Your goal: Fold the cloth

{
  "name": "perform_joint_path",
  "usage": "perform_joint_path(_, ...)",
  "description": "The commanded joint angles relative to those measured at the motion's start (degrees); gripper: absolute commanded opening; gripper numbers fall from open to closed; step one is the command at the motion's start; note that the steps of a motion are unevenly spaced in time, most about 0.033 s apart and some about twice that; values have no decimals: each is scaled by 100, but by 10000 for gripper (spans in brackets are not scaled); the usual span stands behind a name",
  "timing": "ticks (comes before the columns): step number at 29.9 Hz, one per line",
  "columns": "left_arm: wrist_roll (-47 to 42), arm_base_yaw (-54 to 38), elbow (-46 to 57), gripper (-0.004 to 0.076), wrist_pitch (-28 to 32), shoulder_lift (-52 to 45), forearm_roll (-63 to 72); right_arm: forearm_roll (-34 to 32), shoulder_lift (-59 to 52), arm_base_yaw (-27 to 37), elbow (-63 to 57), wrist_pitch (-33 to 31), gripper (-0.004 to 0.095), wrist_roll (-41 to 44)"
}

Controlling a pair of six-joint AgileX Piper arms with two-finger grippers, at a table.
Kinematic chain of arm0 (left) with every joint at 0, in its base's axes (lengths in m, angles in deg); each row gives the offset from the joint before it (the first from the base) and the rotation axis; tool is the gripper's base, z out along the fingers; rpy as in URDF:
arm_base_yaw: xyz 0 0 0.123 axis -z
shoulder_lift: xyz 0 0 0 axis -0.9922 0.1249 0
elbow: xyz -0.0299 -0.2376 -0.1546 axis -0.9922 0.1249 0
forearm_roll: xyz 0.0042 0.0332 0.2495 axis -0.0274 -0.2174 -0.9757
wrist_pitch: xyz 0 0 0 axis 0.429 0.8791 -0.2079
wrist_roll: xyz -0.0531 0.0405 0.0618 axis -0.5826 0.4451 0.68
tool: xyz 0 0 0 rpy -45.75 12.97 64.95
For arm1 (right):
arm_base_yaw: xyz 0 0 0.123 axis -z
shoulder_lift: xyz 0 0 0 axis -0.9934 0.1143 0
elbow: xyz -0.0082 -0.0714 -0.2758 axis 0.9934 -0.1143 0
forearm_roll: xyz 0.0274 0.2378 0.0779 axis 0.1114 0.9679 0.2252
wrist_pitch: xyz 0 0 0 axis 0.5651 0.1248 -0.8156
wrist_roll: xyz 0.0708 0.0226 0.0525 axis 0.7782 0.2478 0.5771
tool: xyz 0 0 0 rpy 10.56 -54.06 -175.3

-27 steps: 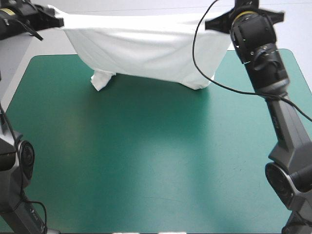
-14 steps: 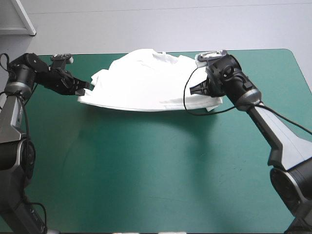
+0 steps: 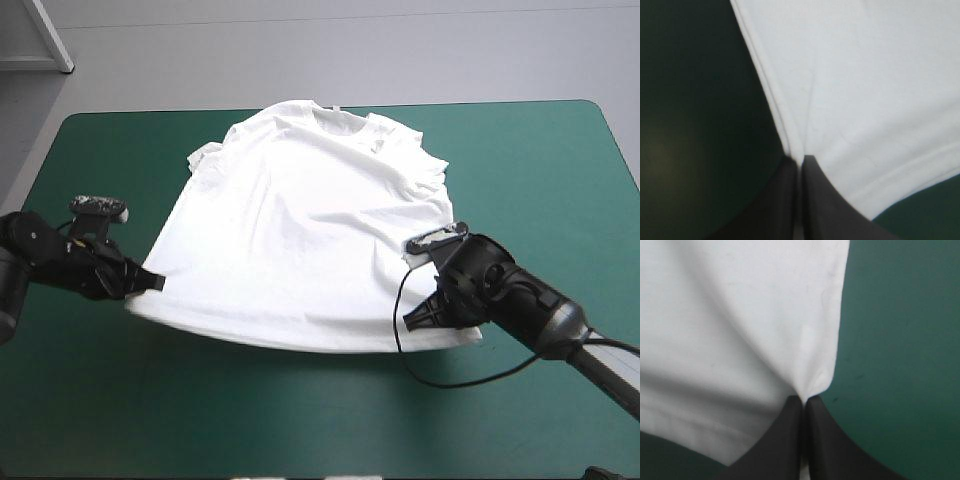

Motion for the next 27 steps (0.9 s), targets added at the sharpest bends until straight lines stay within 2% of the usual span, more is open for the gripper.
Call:
perform_joint_path(1,-223,24,252,-10,-468,-562,-175,125,-488,-136,-240,-255,-18,16)
perform_joint_path(7,-360,24,1005,-10,-561,-978,-302,1141,-994,-174,-1002,-255,-18,-85)
perform_joint_path(16,-360,24,2009,-10,-451,-1021,-302,1364,-1399,-174,-2190,-203,-18,-26)
perform_joint_path(19,-486,24,2072,-8,-230,-1021,-266,1318,-1403,-174,-2397,-56,-17,-26)
perform_joint_path(21,-486,24,2072,21,-215,-1021,-207,1412,-1412,-174,-2447,51,1,-165)
perform_joint_path(23,-473,24,2072,102,-229,-1021,-68,1424,-1456,-174,-2447,180,82,-201)
perform_joint_path(24,-462,24,2072,159,-229,-1021,25,1424,-1504,-174,-2447,263,159,-201)
perform_joint_path(27,-326,24,2072,343,-212,-1021,240,1377,-1660,-174,-2447,422,496,-174)
